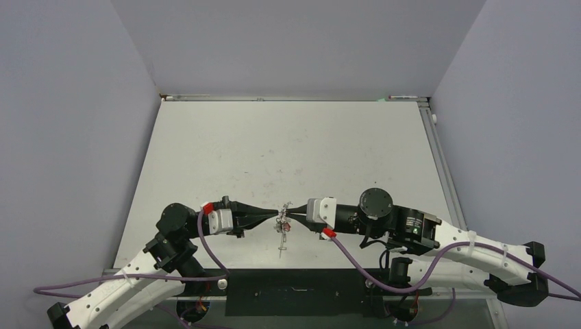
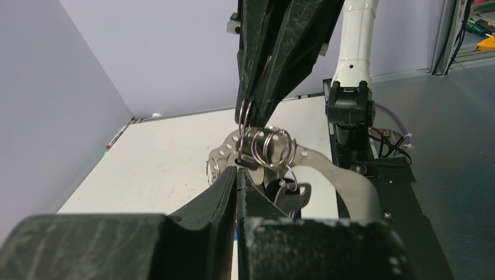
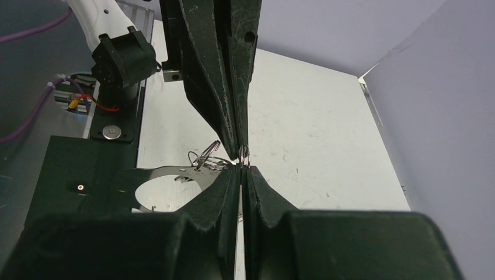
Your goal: Put the keys on the keyring
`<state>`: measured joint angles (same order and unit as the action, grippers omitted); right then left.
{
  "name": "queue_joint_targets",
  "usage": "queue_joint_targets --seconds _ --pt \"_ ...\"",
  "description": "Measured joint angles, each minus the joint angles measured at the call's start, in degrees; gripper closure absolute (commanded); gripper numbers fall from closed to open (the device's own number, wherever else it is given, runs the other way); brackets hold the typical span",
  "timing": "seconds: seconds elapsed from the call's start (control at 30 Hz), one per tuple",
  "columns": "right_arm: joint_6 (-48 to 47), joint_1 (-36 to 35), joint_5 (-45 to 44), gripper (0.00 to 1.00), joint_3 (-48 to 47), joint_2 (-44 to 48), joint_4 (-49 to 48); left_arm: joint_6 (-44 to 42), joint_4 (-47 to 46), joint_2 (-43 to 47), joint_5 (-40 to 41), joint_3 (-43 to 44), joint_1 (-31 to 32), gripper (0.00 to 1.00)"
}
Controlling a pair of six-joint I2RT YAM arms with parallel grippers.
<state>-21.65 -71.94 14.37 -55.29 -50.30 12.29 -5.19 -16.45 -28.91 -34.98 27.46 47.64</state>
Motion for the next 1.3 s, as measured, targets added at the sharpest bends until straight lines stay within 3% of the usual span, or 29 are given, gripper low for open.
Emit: queue_joint_targets --seconds 0.13,0.23,0.53,0.97,1.3 --pt "0.0 0.0 -0.2 0.95 0.0 1.5 -0.8 0.0 0.7 0.0 0.2 0.0 0.0 0.98" --pt "0.0 0.0 -0.4 0.95 0.0 2.0 -1.5 -0.1 1.0 0.2 0.2 0.0 0.0 0.83" --pt "0.2 0.0 -0.4 0.95 0.0 1.9 -1.3 -0.6 1.2 2.1 0.5 0.0 -0.2 0.62" --pt "1.1 0.0 2.7 0.95 0.0 0.2 2.9 0.2 -1.5 6.8 1.4 -2.1 -1.9 0.63" --pt "1.1 0.3 4.3 0.95 0.0 -0.2 3.2 2.6 -4.7 5.5 -3.0 -2.8 -2.0 0.63"
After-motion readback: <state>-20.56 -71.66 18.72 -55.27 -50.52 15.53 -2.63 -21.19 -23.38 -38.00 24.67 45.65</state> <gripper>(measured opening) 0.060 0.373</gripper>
